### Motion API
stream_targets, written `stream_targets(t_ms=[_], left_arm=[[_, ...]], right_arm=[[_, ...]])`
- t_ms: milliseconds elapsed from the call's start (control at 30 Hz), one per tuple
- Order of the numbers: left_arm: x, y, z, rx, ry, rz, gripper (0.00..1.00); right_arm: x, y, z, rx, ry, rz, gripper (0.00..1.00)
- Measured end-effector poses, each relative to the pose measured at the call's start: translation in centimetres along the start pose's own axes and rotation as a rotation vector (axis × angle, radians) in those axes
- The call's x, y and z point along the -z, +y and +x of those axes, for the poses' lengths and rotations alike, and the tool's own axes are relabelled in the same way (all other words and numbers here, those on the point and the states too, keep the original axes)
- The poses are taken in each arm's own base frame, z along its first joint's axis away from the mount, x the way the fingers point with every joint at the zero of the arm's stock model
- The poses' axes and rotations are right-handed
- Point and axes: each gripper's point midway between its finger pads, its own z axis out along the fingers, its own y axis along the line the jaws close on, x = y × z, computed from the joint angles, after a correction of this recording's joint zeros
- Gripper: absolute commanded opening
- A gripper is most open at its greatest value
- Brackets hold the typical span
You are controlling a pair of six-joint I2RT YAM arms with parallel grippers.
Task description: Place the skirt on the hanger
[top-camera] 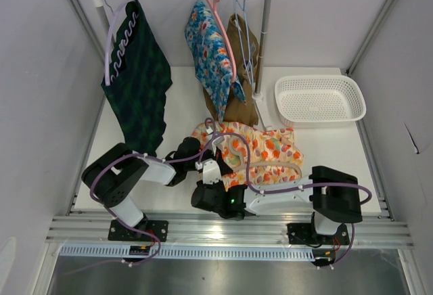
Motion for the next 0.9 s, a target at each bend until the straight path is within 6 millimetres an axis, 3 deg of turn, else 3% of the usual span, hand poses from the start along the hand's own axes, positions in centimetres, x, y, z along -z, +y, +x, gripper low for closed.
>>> stream_targets(t_ms=[233, 400, 533, 667, 900], left_arm=[[-0.3, 0.2, 0.1, 0.005, 0.008, 0.001, 0.0], [-0.3, 0.1, 0.1, 0.005, 0.01, 0.004, 0.0], [-0.4, 0.3, 0.3, 0.008, 0.014, 0.002, 0.0], [-0.4, 0.4, 0.4, 0.009, 0.014, 0.002, 0.0], [-0.4, 0.3, 0.4, 0.009, 0.016, 0.005, 0.0]], right_arm=[[-1.4, 0.2, 1.1, 0.028, -0.002, 0.018, 0.56], [-2.3, -0.1, 2.2, 0.05, 0.014, 0.038, 0.58], [-2.8, -0.2, 2.8, 0.056, 0.023, 0.048, 0.48], [-3.0, -0.3, 2.9, 0.054, 0.018, 0.057, 0.23], [-3.0, -0.5, 2.7, 0.049, 0.012, 0.074, 0.12]])
